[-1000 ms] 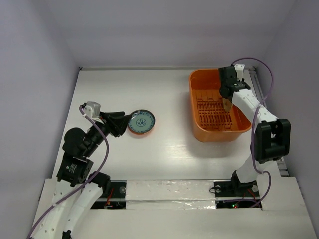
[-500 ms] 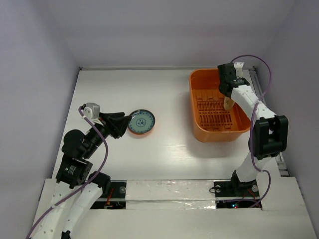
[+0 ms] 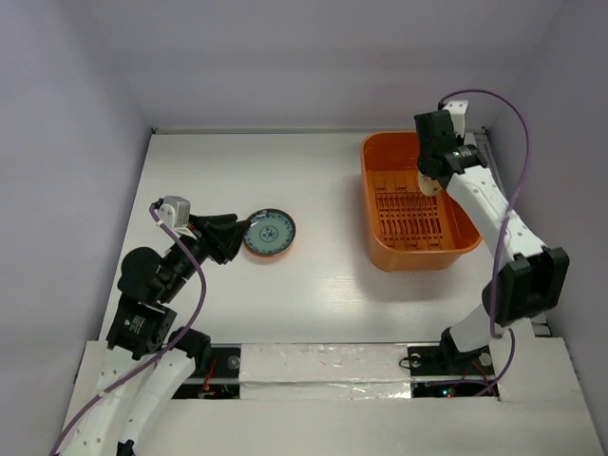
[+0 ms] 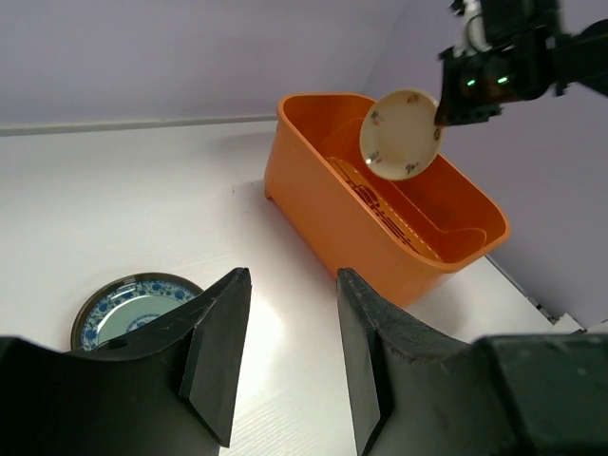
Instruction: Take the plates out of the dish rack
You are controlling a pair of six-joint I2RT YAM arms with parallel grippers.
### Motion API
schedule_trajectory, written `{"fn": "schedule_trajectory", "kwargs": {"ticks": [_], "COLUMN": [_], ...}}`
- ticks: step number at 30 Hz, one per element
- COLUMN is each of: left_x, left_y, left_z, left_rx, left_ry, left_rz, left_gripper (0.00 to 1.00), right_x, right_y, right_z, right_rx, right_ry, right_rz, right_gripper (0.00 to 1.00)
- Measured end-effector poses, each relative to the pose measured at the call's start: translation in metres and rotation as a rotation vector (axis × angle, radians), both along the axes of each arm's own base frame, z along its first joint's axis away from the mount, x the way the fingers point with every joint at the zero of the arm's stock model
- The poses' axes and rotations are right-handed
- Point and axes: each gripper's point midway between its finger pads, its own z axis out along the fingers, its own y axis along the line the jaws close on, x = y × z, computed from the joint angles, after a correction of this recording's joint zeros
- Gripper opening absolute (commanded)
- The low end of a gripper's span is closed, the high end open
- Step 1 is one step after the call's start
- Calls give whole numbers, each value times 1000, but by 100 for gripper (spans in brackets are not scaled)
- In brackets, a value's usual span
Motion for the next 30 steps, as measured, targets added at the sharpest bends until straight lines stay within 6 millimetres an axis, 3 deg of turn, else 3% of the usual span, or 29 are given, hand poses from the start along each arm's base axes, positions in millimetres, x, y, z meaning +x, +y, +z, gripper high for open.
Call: {"fn": "schedule_trajectory", "kwargs": {"ticks": [5,8,11,13,16,21,23,26,30], "left_x": [1,1,2,3,6,12,13,16,18], "left_y": [1,1,2,3,6,7,8,10,12], "left_z": [0,0,0,-1,-1,-6,-7,-9,-9], "left_rx": [0,0,0,0,1,8,10,12,12], "left_ry": [1,1,2,4,7,24,30,36,38], "left_rz": [6,9,15,22,34,48,53,63,74], "left_gripper": [38,38,38,38,38,38,38,38,38], "right_x": [-21,-36,-39,-34,-19,-9,-13,-25,-34], "right_y": [29,57,93,120,175,285,317,355,389], "right_z": [76,120,145,146,117,14,-20,-66,-96], "right_rx": [115,230,355,429,549,733,771,810,866], "right_ry": [-213,-353,-445,-461,-417,-151,-57,70,143], "right_rz": [115,251,402,498,639,842,885,925,965], "right_gripper": [0,0,0,0,0,0,0,0,2]}}
